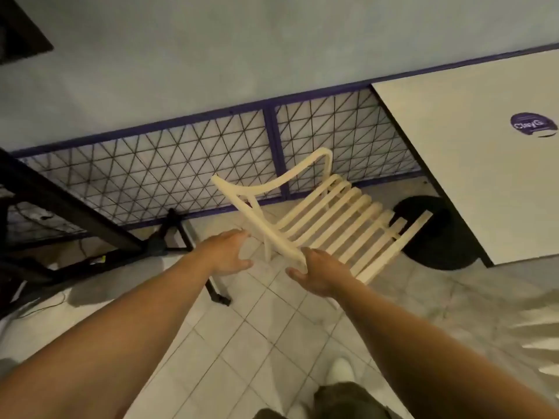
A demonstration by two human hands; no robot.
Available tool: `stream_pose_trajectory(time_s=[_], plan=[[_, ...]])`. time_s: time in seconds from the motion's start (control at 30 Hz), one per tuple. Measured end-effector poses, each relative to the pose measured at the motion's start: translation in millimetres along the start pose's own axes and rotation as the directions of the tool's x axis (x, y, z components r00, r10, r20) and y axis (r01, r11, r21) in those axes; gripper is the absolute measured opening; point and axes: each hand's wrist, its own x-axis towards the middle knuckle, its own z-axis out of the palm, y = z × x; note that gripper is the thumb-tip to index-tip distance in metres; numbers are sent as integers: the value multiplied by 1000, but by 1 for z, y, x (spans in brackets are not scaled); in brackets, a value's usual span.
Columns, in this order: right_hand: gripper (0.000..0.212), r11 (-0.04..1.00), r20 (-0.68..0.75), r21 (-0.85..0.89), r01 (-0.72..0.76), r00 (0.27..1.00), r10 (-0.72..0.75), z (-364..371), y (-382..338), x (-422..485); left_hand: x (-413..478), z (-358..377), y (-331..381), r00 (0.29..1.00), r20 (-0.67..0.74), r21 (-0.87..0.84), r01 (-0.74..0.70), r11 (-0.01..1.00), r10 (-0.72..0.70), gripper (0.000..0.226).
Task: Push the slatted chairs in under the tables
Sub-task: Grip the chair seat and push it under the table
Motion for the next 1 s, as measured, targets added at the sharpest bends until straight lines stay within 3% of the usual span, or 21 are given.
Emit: stream_pose_trajectory(time_s=[0.2, 0.3, 0.53, 0.7, 1.0], plan=[[61, 1000, 45, -19, -25, 999, 26, 10, -5, 31, 39, -11, -13, 999, -35, -7, 5, 1000, -6, 81], [64, 998, 90, -49, -26, 996, 30, 17, -2, 45, 62, -16, -26, 999, -25, 70, -39, 997, 40, 80], [79, 984, 154, -40, -172, 972, 177, 44, -4, 70, 122, -25, -55, 962, 93, 255, -272, 928, 257, 70], [78, 945, 93, 43, -324, 943, 319, 59, -6, 88, 161, -36, -79, 901, 197, 321, -433, 842, 388, 66], [84, 901, 126, 48, -432, 897, 423, 64, -3, 93, 197, -33, -67, 836, 334, 349, -539, 766, 436, 62]])
